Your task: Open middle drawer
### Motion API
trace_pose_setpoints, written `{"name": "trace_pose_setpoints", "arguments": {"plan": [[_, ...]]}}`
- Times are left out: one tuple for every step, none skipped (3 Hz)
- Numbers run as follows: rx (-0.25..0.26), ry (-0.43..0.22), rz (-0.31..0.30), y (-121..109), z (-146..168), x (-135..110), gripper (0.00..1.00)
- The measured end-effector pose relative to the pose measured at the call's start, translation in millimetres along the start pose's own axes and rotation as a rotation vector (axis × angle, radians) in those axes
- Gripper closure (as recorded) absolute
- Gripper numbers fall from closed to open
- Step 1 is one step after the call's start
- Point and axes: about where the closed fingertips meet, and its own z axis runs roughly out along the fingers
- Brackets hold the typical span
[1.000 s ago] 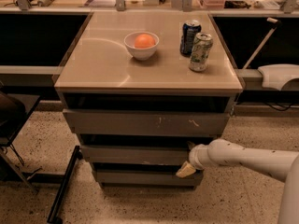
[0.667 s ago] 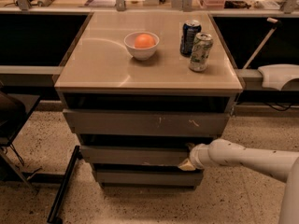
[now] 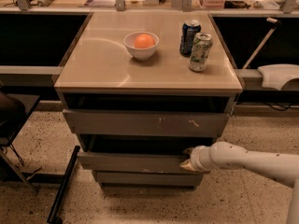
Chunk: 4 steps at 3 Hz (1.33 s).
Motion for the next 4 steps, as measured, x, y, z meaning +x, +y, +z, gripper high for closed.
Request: {"name": "trace_pose_setpoints", "arguments": {"plan": [[0.057, -0.041, -0.085, 10.1, -26.4, -14.3, 1.0], [0.066, -0.049, -0.091, 13.7, -28.7, -15.1, 1.0], [0.084, -0.054, -0.071, 42.9, -46.4, -5.5, 1.0], [0.209, -0.113, -0.064, 78.2, -101.6, -22.5, 1.0]]}}
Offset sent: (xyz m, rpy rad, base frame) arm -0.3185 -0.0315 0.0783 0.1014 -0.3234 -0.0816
